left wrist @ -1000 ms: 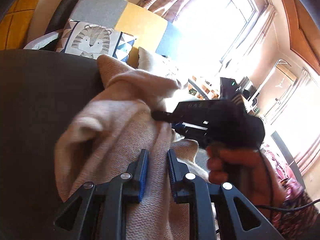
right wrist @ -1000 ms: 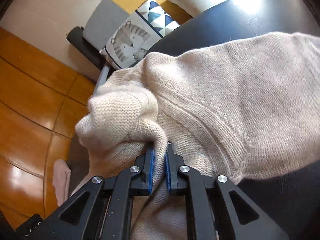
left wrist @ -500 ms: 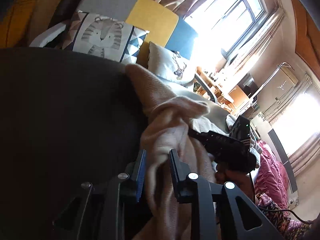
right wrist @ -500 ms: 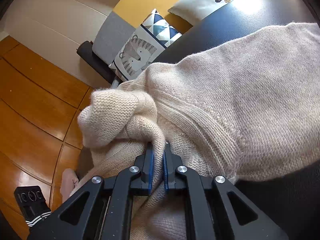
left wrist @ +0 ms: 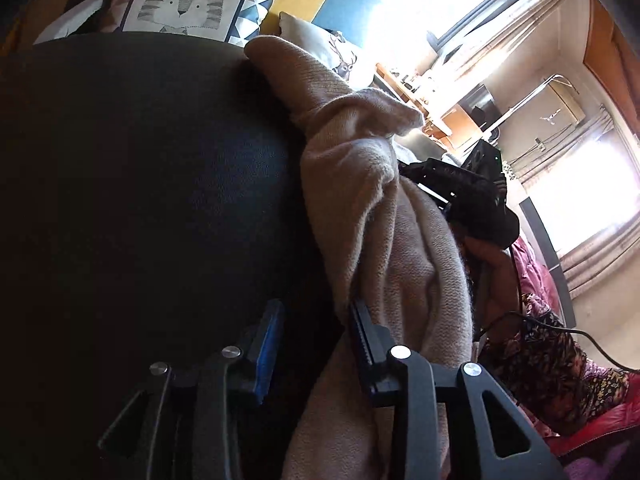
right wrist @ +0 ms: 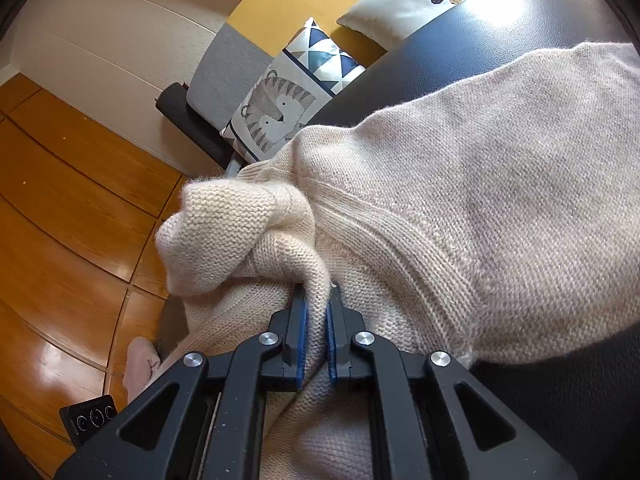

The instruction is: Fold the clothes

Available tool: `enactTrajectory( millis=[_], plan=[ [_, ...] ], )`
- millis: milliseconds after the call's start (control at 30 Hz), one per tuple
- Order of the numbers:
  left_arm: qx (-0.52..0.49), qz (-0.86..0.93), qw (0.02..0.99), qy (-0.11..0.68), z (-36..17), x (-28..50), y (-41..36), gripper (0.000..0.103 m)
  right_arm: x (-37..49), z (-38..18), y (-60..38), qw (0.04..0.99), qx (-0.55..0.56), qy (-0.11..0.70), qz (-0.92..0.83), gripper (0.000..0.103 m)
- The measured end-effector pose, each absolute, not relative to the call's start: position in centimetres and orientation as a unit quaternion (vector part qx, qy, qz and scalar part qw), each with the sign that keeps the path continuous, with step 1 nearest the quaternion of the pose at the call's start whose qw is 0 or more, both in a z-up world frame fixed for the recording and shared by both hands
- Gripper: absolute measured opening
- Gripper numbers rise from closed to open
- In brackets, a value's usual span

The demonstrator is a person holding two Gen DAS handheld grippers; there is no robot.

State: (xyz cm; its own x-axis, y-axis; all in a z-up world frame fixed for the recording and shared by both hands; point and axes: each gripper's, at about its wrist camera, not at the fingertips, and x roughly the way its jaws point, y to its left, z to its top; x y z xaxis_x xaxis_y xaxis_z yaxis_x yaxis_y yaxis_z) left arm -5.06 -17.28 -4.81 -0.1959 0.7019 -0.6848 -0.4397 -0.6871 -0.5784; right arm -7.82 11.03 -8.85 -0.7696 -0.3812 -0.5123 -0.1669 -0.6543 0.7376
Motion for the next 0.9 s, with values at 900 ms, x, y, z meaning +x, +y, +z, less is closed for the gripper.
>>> enactTrajectory(
  millis=[900],
  plan=[
    [-0.357,0.904,0.233,-0.036,6.9,-7.5,-16.9,0.003,-2.8,-3.6,7.4,0.038,0.37,-0.292,-0.881,0.034]
  ],
)
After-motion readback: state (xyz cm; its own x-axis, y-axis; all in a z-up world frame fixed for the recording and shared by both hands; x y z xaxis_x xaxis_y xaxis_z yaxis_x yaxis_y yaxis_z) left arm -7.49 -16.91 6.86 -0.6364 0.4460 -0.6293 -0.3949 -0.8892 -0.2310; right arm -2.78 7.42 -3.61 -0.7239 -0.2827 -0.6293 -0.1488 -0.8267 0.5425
